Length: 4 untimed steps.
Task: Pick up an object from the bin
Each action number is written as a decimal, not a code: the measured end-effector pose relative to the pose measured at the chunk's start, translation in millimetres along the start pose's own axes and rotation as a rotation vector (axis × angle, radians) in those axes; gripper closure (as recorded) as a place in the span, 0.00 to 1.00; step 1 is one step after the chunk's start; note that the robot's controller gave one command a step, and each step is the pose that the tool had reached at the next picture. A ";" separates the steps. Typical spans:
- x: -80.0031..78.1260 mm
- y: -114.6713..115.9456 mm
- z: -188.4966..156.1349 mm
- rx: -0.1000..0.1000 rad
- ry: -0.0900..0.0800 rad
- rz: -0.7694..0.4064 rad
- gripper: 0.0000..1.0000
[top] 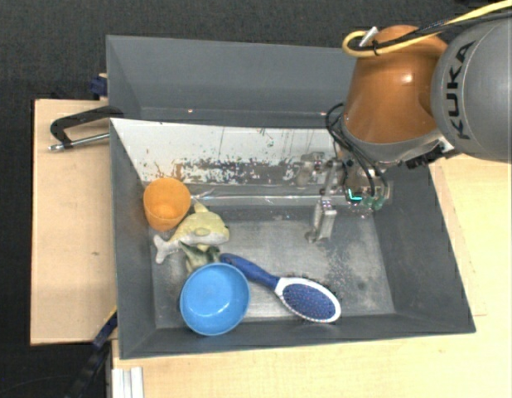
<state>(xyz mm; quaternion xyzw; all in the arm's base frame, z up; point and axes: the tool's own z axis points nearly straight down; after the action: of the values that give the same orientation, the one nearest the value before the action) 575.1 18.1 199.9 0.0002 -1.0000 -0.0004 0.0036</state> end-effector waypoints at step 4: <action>80.7 -21.3 128.3 -0.005 -0.006 0.314 0.00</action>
Offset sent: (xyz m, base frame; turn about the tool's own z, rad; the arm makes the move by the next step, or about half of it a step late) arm -0.0784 0.0075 -0.1299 -0.0924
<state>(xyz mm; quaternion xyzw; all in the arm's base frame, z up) 493.5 -3.1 72.2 -0.1562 -0.9877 -0.0024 0.0006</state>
